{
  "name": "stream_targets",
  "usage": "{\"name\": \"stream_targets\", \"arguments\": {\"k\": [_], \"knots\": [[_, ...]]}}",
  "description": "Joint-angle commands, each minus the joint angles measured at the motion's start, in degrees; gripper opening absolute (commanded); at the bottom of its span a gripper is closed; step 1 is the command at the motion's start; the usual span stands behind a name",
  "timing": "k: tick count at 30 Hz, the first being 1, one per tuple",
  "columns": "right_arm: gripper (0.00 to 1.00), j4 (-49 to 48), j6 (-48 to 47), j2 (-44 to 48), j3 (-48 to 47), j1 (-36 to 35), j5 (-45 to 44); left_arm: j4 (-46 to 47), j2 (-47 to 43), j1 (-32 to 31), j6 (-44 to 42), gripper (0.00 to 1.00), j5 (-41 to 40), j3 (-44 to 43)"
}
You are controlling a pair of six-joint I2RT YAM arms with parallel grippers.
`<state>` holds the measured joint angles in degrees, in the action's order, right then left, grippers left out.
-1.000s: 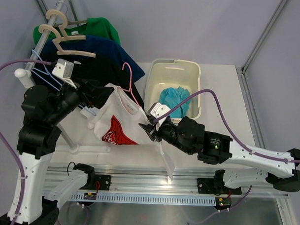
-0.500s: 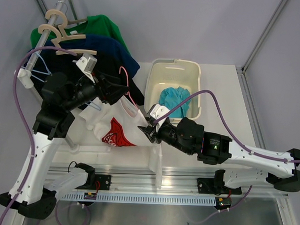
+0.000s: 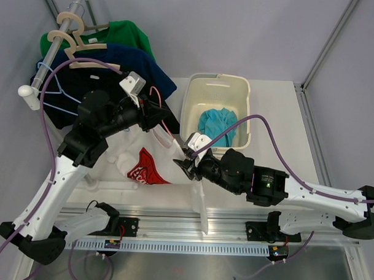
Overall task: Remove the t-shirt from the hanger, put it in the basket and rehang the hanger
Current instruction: Pick up the hanger from the clothesline, then remove the T-shirt from the hanger.
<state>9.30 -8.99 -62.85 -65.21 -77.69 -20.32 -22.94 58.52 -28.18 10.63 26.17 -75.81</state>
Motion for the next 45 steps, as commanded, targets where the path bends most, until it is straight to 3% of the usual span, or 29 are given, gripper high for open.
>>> {"name": "stream_targets", "arguments": {"k": [1, 4, 5, 7, 11, 12, 13, 16, 19, 23, 26, 28, 29, 32, 33, 37, 42, 45], "knots": [[0.00, -4.2, -0.1, 2.2, -0.4, 0.0, -1.7, 2.6, -0.7, -0.5, -1.0, 0.20, -2.4, 0.4], [0.00, -4.4, -0.2, 2.0, -0.2, 0.0, -3.0, 2.6, -1.6, -0.6, -1.1, 0.26, -3.1, 0.8], [0.00, -4.3, -0.2, 1.9, -0.3, -0.1, -3.1, 2.7, -1.7, -0.6, -1.0, 0.22, -3.0, 1.1], [0.00, -4.1, -0.2, 2.1, -0.3, -0.1, -2.7, 2.7, -1.9, -0.7, -0.9, 0.00, -2.8, 1.3], [0.01, -2.6, 0.5, 3.2, -0.9, 0.3, -3.1, 2.7, -2.7, -1.3, 0.7, 0.00, -3.4, 1.2], [0.09, -0.7, 1.1, 3.5, -1.1, 0.5, -3.1, 2.7, -3.2, -1.4, 1.2, 0.00, -4.5, 1.0], [0.35, 0.6, 2.6, 4.0, -2.0, 1.3, -3.6, 2.7, -4.2, -1.3, 2.2, 0.00, -7.3, 0.8], [0.64, 7.3, 6.7, 5.1, -4.2, 2.0, -5.6, 1.9, -5.3, -1.3, 4.1, 0.00, -11.7, -1.4], [0.80, 12.7, 10.9, 6.6, -4.2, 2.0, -4.8, -1.8, -4.2, -1.3, 5.2, 0.00, -13.0, -6.7], [0.82, 15.2, 13.8, 8.8, -1.8, 2.0, -5.4, -2.8, -4.2, -1.4, 5.9, 0.00, -16.9, -8.5], [0.81, 16.2, 14.7, 10.8, -0.5, 2.1, -6.1, -4.0, -3.9, -1.3, 6.5, 0.00, -19.9, -9.5], [0.74, 16.8, 15.4, 12.0, -0.1, 2.0, -6.3, -4.0, -3.6, -1.3, 8.2, 0.00, -21.5, -9.8], [0.55, 17.5, 15.8, 12.3, 0.2, 2.0, -6.5, -4.0, -3.3, -1.4, 8.7, 0.00, -21.5, -10.2], [0.24, 17.7, 17.1, 14.2, 2.1, 2.1, -9.1, -4.0, -2.5, -1.4, 10.0, 0.00, -21.2, -11.5], [0.00, 17.8, 17.9, 14.8, 2.6, 2.1, -12.5, -4.0, -2.3, -1.3, 10.3, 0.00, -21.3, -11.9], [0.00, 20.0, 20.2, 18.4, 3.4, 2.1, -22.8, -4.0, 0.3, -2.3, 11.9, 0.00, -20.0, -15.4], [0.00, 19.8, 21.0, 24.7, 4.7, 2.0, -26.8, -3.7, 3.6, -5.8, 13.4, 0.00, -18.4, -20.2], [0.00, 20.8, 22.6, 29.2, 7.4, 2.0, -28.5, -3.7, 4.7, -9.1, 13.1, 0.00, -22.2, -21.6]]}}
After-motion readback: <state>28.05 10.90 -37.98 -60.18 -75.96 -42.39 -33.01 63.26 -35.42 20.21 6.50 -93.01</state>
